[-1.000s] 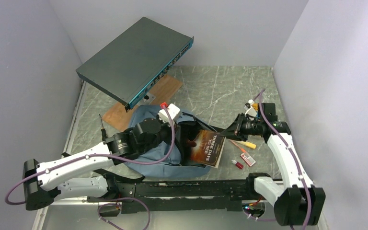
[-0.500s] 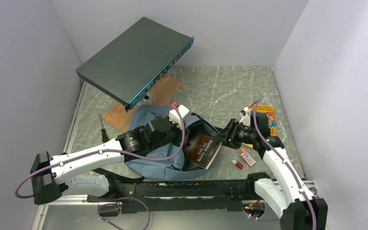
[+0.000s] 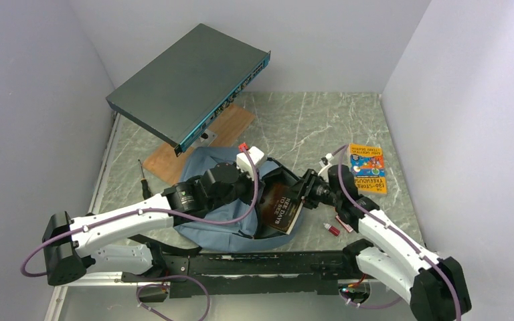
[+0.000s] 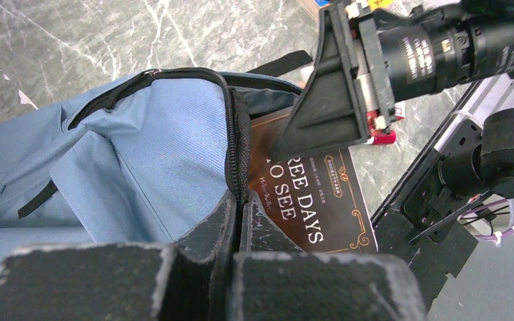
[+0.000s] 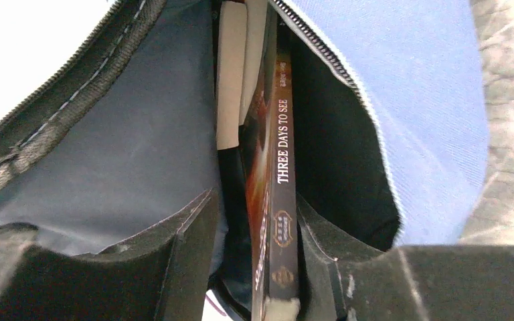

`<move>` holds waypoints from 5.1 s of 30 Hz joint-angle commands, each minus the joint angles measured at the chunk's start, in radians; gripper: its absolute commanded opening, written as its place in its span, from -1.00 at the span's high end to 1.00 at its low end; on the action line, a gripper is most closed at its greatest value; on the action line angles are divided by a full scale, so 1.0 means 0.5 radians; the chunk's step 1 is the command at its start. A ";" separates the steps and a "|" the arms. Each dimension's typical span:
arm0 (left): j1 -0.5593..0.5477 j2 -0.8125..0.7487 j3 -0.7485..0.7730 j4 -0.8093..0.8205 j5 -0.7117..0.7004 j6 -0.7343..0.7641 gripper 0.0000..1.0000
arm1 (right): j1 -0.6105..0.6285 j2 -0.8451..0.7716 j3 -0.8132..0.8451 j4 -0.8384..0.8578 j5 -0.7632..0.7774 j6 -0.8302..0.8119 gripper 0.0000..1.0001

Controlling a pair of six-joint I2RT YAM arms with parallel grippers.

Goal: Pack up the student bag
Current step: Place the book in the student bag.

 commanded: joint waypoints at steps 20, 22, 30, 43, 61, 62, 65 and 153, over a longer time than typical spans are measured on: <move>0.007 -0.420 0.106 -0.140 -0.160 0.443 1.00 | 0.181 0.133 0.989 -0.840 -0.454 -0.351 1.00; 0.008 -0.433 0.172 -0.184 -0.175 0.469 1.00 | 0.182 0.144 0.918 -0.596 -0.638 -0.201 1.00; 0.006 -0.385 0.285 -0.222 -0.086 0.410 1.00 | 0.178 0.224 0.567 0.295 -0.662 0.325 1.00; 0.003 -0.275 0.548 -0.273 0.079 0.402 1.00 | 0.196 0.522 0.316 0.665 -0.076 0.234 1.00; 0.000 -0.272 0.420 -0.022 0.213 0.235 1.00 | 0.454 0.882 0.396 1.069 0.050 0.335 1.00; 0.000 -0.273 0.398 -0.004 0.217 0.222 1.00 | 0.478 0.932 0.416 1.133 0.062 0.362 1.00; 0.000 -0.272 0.363 0.029 0.217 0.192 1.00 | 0.545 1.088 0.444 1.412 0.106 0.428 0.82; 0.110 0.035 0.021 -0.219 0.390 -0.125 1.00 | -0.664 -0.117 0.729 -1.115 1.279 -0.688 -0.94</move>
